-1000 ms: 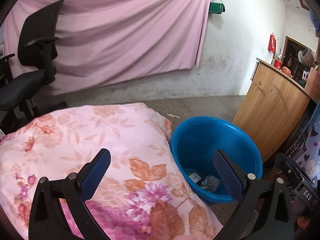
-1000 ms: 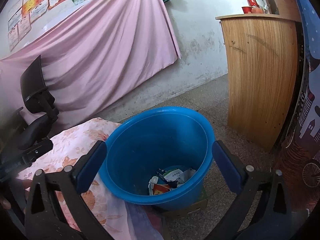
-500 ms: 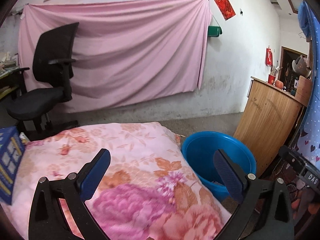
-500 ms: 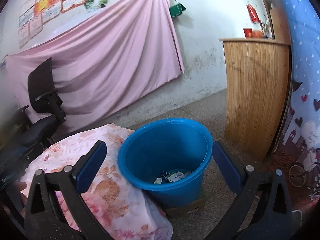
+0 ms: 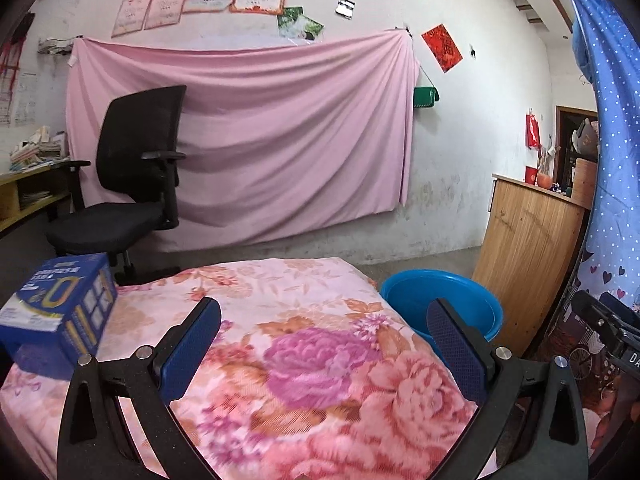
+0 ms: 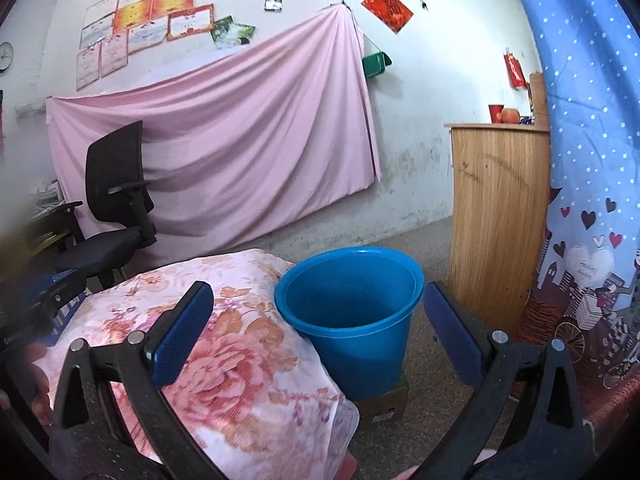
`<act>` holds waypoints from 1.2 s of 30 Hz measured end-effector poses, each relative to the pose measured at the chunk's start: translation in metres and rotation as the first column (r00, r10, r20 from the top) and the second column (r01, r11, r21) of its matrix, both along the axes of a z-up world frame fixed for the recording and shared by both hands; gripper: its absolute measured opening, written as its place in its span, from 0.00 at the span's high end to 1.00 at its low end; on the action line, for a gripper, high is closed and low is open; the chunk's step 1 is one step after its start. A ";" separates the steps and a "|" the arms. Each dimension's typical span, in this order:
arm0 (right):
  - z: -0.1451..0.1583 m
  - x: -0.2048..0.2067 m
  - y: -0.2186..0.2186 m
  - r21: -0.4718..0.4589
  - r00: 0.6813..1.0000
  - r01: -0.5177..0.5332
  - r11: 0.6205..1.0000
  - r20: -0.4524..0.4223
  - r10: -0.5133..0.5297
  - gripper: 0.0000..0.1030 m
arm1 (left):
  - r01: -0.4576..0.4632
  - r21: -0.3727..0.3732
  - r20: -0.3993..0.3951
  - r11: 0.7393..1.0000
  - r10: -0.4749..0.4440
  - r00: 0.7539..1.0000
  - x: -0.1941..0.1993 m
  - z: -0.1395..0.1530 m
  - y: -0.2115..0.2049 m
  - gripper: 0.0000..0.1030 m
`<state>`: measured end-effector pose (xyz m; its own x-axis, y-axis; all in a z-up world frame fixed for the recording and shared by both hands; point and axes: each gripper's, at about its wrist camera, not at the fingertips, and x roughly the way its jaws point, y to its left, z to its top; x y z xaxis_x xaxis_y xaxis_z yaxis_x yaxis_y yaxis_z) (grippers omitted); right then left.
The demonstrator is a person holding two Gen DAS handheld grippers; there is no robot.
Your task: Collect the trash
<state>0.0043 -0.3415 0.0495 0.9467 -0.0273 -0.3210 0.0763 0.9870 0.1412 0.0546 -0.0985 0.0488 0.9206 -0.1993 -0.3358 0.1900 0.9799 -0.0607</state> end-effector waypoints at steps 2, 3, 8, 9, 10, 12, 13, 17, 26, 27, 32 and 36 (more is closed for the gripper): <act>0.002 -0.009 0.004 -0.008 1.000 0.004 1.000 0.017 -0.004 0.00 | -0.006 -0.004 0.012 1.000 0.007 1.000 -0.009 -0.002 0.006 0.02; 0.002 -0.013 0.007 -0.016 1.000 0.006 1.000 0.026 -0.006 0.00 | -0.011 -0.008 0.019 1.000 0.011 1.000 -0.014 -0.003 0.009 0.02; 0.004 -0.028 0.015 -0.038 0.999 0.007 0.999 0.052 -0.005 0.00 | -0.023 -0.012 0.032 1.000 0.023 0.999 -0.028 -0.005 0.019 0.02; 0.005 -0.029 0.017 -0.040 0.999 0.005 0.999 0.052 -0.003 0.00 | -0.025 -0.013 0.032 1.000 0.025 0.999 -0.029 -0.005 0.020 0.02; 0.005 -0.030 0.018 -0.041 0.999 0.003 0.999 0.051 -0.001 0.00 | -0.026 -0.015 0.034 1.000 0.027 0.999 -0.031 -0.005 0.023 0.02; 0.004 -0.030 0.021 -0.043 0.999 0.002 0.999 0.052 0.001 0.00 | -0.029 -0.020 0.038 0.999 0.030 0.999 -0.035 -0.005 0.026 0.02; 0.005 -0.031 0.022 -0.043 0.999 0.001 0.999 0.052 0.001 0.00 | -0.030 -0.022 0.040 0.999 0.031 0.999 -0.036 -0.004 0.027 0.02; 0.005 -0.032 0.025 -0.044 0.998 -0.002 0.999 0.055 0.004 0.00 | -0.031 -0.022 0.053 0.999 0.032 0.998 -0.038 -0.003 0.028 0.02; 0.005 -0.031 0.024 -0.038 0.999 -0.003 0.999 0.051 0.005 0.00 | -0.024 -0.019 0.046 1.000 0.025 0.999 -0.036 -0.006 0.031 0.02; 0.005 -0.030 0.024 -0.036 0.999 -0.004 0.999 0.050 0.005 0.00 | -0.023 -0.021 0.042 1.000 0.024 0.999 -0.035 -0.006 0.032 0.02; 0.003 -0.028 0.024 -0.030 0.999 -0.012 0.999 0.043 0.013 0.00 | -0.011 -0.037 0.027 0.999 0.012 1.000 -0.034 -0.009 0.034 0.02; 0.001 -0.026 0.024 -0.026 0.999 -0.016 1.000 0.037 0.017 0.00 | -0.029 -0.034 0.021 0.999 0.030 0.999 -0.033 -0.012 0.036 0.02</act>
<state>-0.0213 -0.3170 0.0509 0.9584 -0.0198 -0.2848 0.0556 0.9914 0.1182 0.0220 -0.0626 0.0371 0.9333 -0.1828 -0.3091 0.1626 0.9826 -0.0903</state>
